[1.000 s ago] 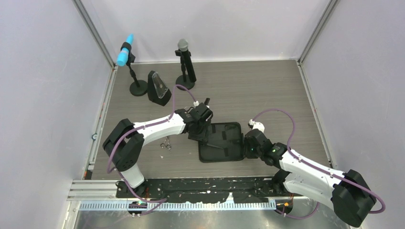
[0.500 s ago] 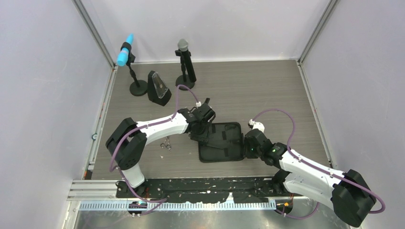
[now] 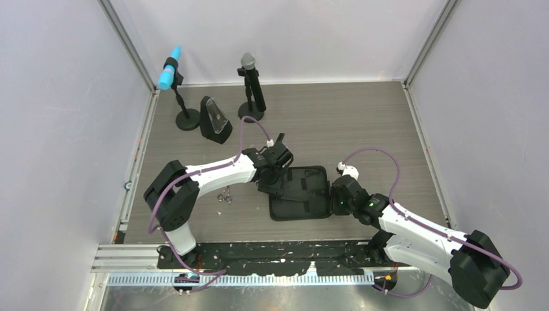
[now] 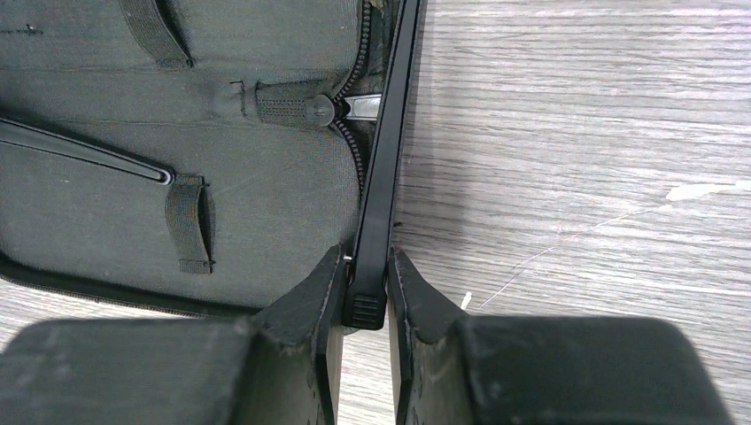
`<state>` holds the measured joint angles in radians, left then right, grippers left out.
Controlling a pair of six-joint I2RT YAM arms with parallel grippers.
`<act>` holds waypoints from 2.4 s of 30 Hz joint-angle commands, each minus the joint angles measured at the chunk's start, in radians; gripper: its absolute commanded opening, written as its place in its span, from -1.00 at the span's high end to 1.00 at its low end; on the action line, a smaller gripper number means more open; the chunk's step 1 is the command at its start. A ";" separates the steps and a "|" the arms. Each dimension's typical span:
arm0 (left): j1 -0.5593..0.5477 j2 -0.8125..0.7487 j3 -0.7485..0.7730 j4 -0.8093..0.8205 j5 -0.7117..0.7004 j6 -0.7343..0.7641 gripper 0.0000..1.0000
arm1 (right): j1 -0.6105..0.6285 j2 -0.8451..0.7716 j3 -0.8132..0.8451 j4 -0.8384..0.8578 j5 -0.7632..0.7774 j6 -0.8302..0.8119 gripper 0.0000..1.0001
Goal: Sort the hair-cutting tools
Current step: Adjust the hairdressing tool bag at the center of the board, then place the haircut tool in the hairdressing tool bag.
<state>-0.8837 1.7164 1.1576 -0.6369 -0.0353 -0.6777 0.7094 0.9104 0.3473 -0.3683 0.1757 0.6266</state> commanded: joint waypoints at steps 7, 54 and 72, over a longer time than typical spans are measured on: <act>-0.006 -0.136 0.003 -0.094 -0.099 -0.013 0.02 | -0.001 -0.050 0.095 -0.105 -0.017 -0.014 0.90; 0.058 -0.011 -0.085 -0.039 -0.164 0.121 0.29 | 0.373 0.163 0.318 -0.337 -0.322 -0.204 0.90; 0.092 -0.030 -0.132 0.047 -0.013 0.116 0.29 | 0.451 0.410 0.458 -0.282 -0.225 -0.414 0.89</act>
<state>-0.7963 1.6978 1.0428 -0.6392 -0.0982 -0.5667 1.1454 1.2892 0.7475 -0.6769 -0.0795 0.2905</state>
